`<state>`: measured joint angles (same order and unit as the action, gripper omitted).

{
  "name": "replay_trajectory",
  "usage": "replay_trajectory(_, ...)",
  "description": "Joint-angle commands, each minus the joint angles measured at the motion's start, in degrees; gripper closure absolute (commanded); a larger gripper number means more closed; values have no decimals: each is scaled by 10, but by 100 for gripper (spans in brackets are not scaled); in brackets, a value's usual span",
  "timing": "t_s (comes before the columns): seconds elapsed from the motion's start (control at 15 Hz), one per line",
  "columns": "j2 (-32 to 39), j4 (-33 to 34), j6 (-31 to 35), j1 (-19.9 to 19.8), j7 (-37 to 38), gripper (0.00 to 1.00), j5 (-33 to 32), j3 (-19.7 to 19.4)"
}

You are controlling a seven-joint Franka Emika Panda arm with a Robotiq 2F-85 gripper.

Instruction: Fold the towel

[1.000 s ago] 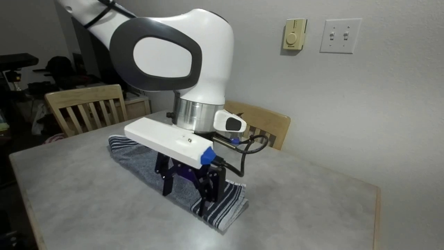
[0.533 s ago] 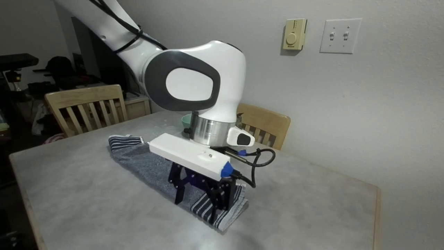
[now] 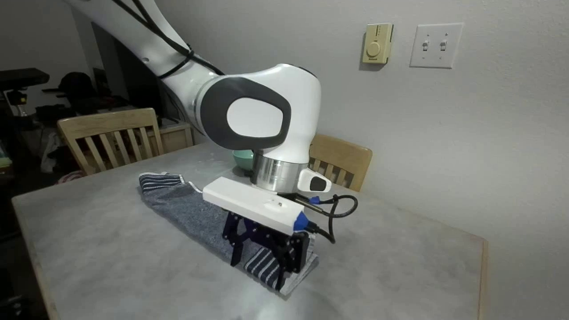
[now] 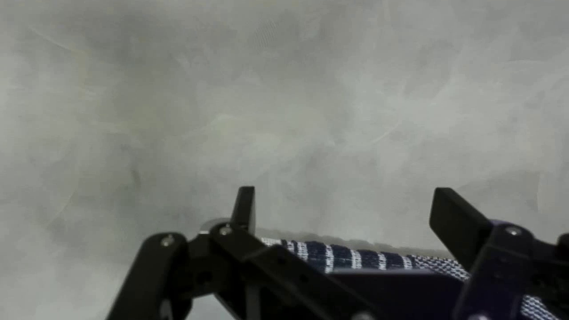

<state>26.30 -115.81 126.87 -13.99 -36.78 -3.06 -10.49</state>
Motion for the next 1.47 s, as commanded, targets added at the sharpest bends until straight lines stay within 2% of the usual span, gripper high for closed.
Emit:
replay_trajectory(0.0,29,15,49,-10,15,0,-2,28)
replay_trajectory(0.2,63,27,119,-13,41,0,14,47)
replay_trajectory(0.47,102,44,195,-11,124,0,7,47)
replay_trajectory(0.73,117,54,231,-7,185,0,-2,35)
replay_trajectory(0.87,115,60,237,-19,188,0,5,39)
replay_trajectory(1.0,117,74,230,-61,146,0,38,74)
replay_trajectory(1.27,134,99,211,-175,23,0,155,168)
replay_trajectory(1.4,153,112,192,-220,-36,0,207,202)
